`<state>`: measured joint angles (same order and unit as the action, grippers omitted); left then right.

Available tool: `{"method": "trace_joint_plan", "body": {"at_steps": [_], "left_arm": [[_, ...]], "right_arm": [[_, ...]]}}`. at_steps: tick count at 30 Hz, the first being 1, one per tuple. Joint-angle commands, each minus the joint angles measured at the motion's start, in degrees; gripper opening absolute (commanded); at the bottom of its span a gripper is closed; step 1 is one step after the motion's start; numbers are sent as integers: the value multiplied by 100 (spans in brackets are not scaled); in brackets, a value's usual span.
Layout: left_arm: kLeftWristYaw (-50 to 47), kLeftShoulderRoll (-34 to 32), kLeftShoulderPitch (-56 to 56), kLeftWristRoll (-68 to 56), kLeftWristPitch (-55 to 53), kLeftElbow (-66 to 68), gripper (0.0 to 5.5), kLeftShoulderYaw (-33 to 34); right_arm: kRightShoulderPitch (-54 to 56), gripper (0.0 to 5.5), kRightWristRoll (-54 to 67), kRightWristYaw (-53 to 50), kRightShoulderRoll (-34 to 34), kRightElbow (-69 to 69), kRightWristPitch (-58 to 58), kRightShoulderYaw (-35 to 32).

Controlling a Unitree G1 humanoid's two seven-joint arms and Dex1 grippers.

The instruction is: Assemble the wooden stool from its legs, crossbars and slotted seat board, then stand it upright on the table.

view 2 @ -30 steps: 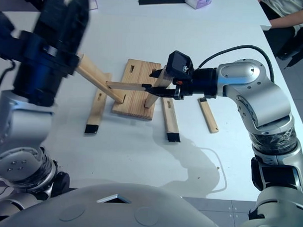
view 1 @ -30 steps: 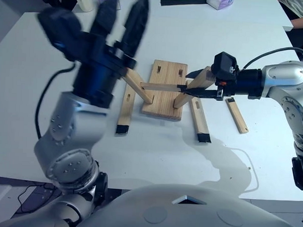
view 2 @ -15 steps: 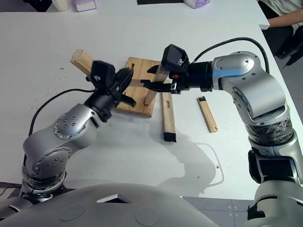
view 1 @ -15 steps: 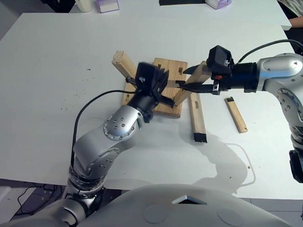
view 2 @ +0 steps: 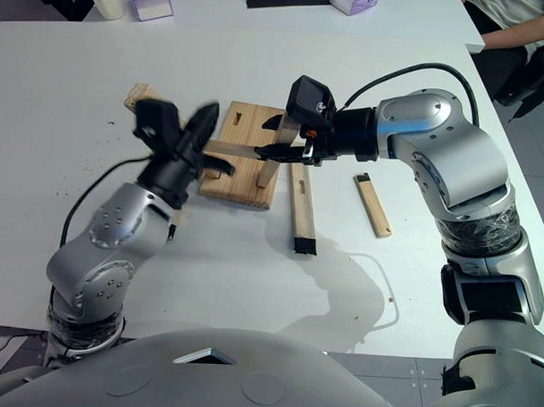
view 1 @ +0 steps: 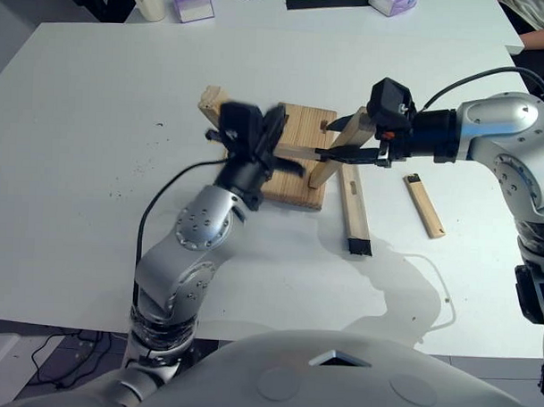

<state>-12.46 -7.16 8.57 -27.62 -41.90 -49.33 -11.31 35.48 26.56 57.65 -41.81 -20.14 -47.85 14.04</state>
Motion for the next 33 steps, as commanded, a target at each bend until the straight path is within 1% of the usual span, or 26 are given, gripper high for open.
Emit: {"method": "trace_joint_plan", "body": {"at_steps": [1,2,3,5,6,7,8,9,10,11,13,14,15,16,18,19,20,22,25,30,31,32,33], "left_arm": [[165,75,290,-189,-86,-351,0,240],[107,157,658,-378,104,-564,0,648],[-68,173,1019,-597,226,-711,0,1198],[-416,-219,1454,-882,226,-706,0,2567],[-441,-563,1321,-884,157,-602,0,3284],[-310,-926,1061,-810,54,-485,0,3856],[-139,-1155,751,-835,22,-376,0,4299],[101,-1348,328,-763,-42,-276,0,4521],[327,-1428,-56,-697,-32,-169,0,4544],[475,-1437,-388,-603,-22,-36,0,4441],[740,-1451,-835,-249,144,279,0,3827],[821,-1481,-885,46,234,514,0,3302],[937,-1359,-821,170,241,747,0,2684],[1165,-1294,-702,337,289,849,0,1840],[1534,-815,-479,178,335,518,0,365],[1608,-590,-448,106,385,321,0,-131],[1656,-472,-453,83,429,168,0,-441],[1584,-284,-582,68,471,29,0,-588],[1553,-205,-845,-6,420,-121,0,-505],[1608,19,-934,-145,416,-93,0,-420],[1499,27,-946,-82,404,-104,0,-226],[1311,36,-947,18,406,-50,0,175],[1032,35,-916,156,407,79,0,779]], "right_arm": [[180,201,-10,163,-59,65,-26,80],[204,201,-29,192,-72,102,-3,91],[212,201,-46,218,-96,131,16,87],[185,201,-78,276,-164,159,59,79],[174,201,-97,313,-188,180,94,87],[137,201,-90,322,-218,145,86,68],[98,201,-68,324,-243,101,64,37],[67,201,-47,335,-262,66,56,13],[40,201,-38,339,-271,40,60,1],[34,201,-38,349,-261,36,87,9],[74,201,-45,393,-209,63,152,56],[102,201,-49,422,-181,86,183,77],[121,201,-58,456,-162,101,222,100],[134,201,-53,491,-153,98,243,117],[246,201,-65,654,-118,160,321,240],[316,201,-71,763,-104,206,366,318],[362,201,-64,856,-99,238,391,378],[405,201,-78,980,-108,306,444,450],[421,201,-131,1144,-83,411,496,534],[309,201,-179,1180,72,454,480,586],[266,201,-218,1176,84,481,503,595],[214,201,-299,1165,60,531,574,601],[170,201,-374,1155,17,595,639,580]]}}
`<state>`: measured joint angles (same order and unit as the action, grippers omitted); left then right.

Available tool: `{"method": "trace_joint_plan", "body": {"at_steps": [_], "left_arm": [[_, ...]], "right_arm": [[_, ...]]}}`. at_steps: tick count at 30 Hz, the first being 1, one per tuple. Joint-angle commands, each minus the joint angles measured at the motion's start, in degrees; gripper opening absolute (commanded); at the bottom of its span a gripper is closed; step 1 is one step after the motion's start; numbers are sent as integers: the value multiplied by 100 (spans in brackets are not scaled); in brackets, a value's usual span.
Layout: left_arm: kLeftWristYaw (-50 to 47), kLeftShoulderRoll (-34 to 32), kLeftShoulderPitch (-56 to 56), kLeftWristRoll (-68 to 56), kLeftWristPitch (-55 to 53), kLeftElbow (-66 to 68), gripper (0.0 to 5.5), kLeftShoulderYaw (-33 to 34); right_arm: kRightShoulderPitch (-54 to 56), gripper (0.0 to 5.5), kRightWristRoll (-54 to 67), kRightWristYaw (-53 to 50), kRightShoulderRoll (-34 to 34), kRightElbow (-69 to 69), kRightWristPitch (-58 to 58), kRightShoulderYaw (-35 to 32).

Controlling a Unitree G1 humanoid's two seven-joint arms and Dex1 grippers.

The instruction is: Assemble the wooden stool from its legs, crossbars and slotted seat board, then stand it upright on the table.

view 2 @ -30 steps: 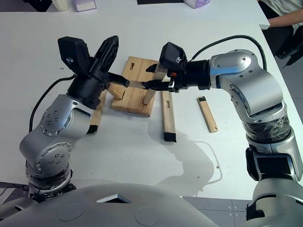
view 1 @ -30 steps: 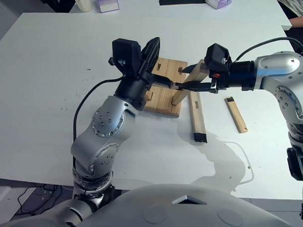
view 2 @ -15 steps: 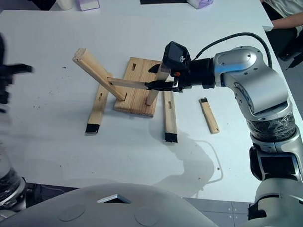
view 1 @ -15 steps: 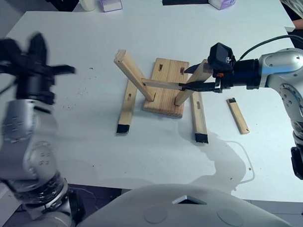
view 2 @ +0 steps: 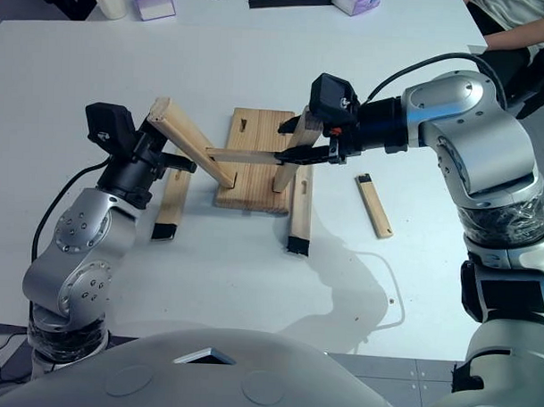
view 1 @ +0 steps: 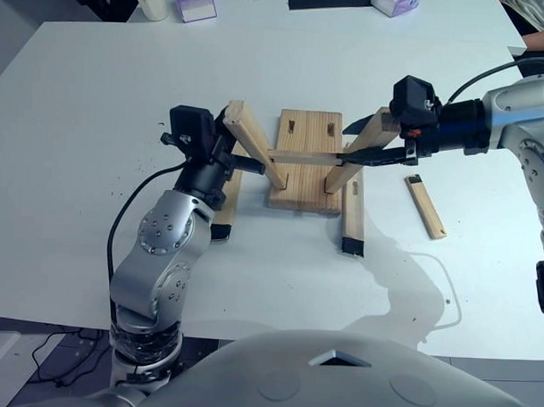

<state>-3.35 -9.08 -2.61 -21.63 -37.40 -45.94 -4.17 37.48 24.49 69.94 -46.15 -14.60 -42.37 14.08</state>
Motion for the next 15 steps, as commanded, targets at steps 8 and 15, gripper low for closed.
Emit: {"method": "trace_joint_plan", "body": {"at_steps": [8,15], "left_arm": [[-1173,195,-2,271,-275,158,0,2159],[511,318,544,-193,-497,-155,0,-1565]], "right_arm": [[-231,201,-55,-423,414,39,-3,170],[-34,201,27,-164,663,-49,45,572]]}}
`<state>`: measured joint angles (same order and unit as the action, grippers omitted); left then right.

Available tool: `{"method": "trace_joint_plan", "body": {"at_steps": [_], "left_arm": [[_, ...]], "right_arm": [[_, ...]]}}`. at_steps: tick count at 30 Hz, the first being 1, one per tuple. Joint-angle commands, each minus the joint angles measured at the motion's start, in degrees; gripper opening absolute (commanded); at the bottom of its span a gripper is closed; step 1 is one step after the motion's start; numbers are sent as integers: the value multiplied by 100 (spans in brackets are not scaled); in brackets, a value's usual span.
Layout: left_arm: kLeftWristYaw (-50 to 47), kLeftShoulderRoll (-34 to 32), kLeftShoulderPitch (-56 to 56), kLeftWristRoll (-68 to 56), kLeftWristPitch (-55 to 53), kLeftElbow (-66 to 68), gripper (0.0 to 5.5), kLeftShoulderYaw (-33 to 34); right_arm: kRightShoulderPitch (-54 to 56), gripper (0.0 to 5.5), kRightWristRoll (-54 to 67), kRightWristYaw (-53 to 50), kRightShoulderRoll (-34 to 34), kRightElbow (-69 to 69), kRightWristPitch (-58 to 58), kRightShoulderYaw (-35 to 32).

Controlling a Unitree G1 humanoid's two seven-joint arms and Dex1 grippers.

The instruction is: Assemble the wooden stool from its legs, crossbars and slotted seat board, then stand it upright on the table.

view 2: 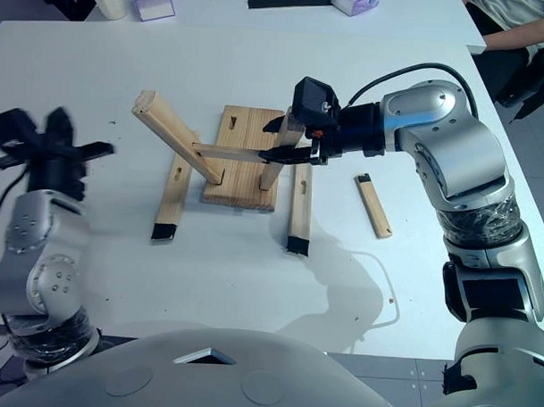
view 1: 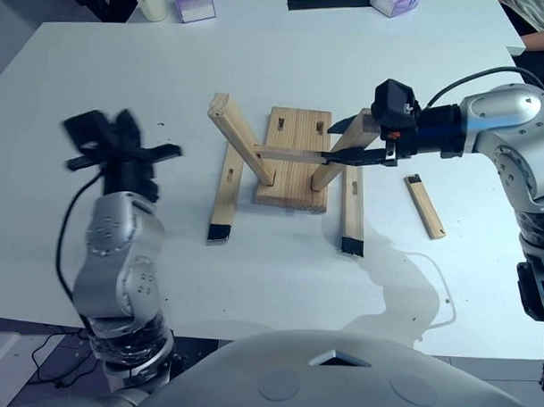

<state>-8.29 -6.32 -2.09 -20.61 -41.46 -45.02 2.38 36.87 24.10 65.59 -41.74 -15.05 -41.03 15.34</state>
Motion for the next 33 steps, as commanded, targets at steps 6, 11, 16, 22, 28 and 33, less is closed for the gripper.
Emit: {"method": "trace_joint_plan", "body": {"at_steps": [6,11,16,22,28,33], "left_arm": [[1278,-14,-99,-714,73,-467,0,-1619],[1071,-15,-324,-835,485,-475,0,-549],[1227,-242,-197,-1172,700,-56,0,478],[1415,-371,-582,-1615,668,-196,0,722],[832,-2,-1184,-1610,1042,-67,0,1592],[811,516,-3153,-1086,1372,-570,0,854]], "right_arm": [[105,201,13,645,259,227,89,575],[-67,201,-35,480,347,382,376,265],[-430,254,281,377,187,372,769,-651],[-722,320,989,47,98,-135,96,-1333],[-1774,320,1718,-312,-398,-623,-687,-2542],[-4226,320,2139,-29,-790,-1609,-1096,-3247]]}}
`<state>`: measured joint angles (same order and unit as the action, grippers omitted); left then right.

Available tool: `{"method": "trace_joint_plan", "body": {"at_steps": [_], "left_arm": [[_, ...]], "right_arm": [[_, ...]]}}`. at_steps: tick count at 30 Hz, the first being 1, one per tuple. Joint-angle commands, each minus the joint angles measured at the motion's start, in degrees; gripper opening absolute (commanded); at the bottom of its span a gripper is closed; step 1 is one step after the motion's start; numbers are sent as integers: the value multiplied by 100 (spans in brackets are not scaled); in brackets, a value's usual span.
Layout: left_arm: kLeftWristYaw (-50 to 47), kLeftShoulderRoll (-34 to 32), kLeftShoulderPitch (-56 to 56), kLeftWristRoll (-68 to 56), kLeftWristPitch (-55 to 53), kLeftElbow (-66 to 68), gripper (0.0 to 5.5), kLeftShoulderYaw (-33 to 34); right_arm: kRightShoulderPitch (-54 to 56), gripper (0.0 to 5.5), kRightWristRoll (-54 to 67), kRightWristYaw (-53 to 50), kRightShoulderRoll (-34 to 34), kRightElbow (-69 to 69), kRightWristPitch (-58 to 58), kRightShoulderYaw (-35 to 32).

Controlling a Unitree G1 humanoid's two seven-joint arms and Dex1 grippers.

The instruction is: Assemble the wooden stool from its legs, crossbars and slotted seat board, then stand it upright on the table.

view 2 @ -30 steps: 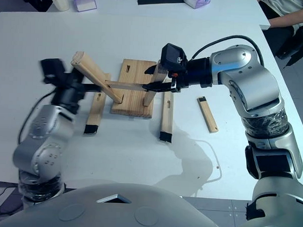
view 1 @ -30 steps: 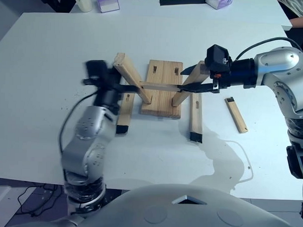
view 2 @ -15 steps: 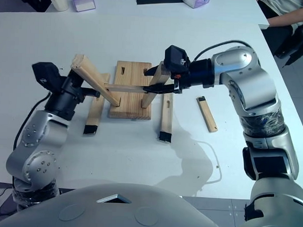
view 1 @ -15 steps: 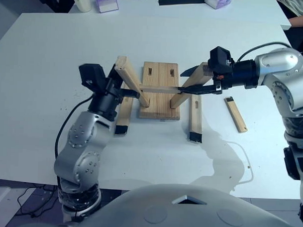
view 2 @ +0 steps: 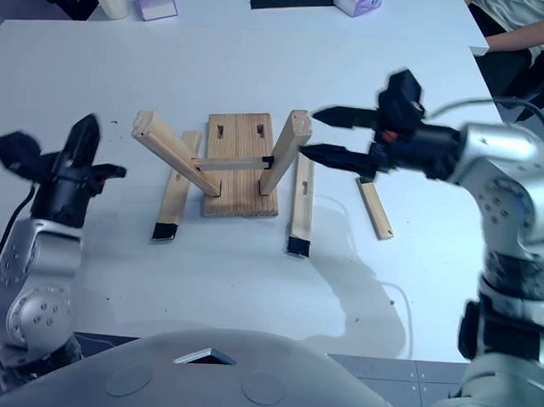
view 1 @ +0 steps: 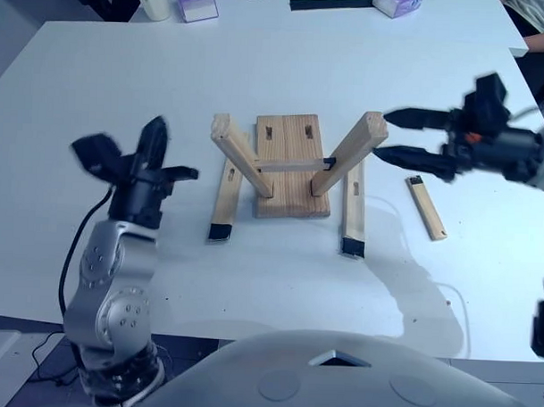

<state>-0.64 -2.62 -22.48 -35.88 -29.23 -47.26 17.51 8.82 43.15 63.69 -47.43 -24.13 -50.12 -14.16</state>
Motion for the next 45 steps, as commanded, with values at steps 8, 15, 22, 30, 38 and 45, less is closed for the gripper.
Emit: {"method": "trace_joint_plan", "body": {"at_steps": [8,15,22,30,38,45], "left_arm": [[-418,-147,-539,1754,313,-471,0,-1056],[-488,-433,-721,2978,268,-813,0,-2318],[-609,-383,83,3395,-197,-851,0,-2223],[-962,-171,-86,3829,-393,-872,0,-1371],[197,-477,634,3379,-595,-813,0,-2913],[585,-634,770,3118,-676,-848,0,-3541]], "right_arm": [[-748,229,-956,-4009,2334,-1166,124,138],[-1327,118,-1728,-5840,3477,-2636,143,1116],[-1413,22,-2391,-6618,3856,-2736,168,1917],[-1618,2,-3288,-7247,3912,-2618,288,1709],[-1192,2,-2663,-6247,4048,-2797,102,2875],[-1090,2,-2388,-5666,3647,-2691,-43,3359]]}}
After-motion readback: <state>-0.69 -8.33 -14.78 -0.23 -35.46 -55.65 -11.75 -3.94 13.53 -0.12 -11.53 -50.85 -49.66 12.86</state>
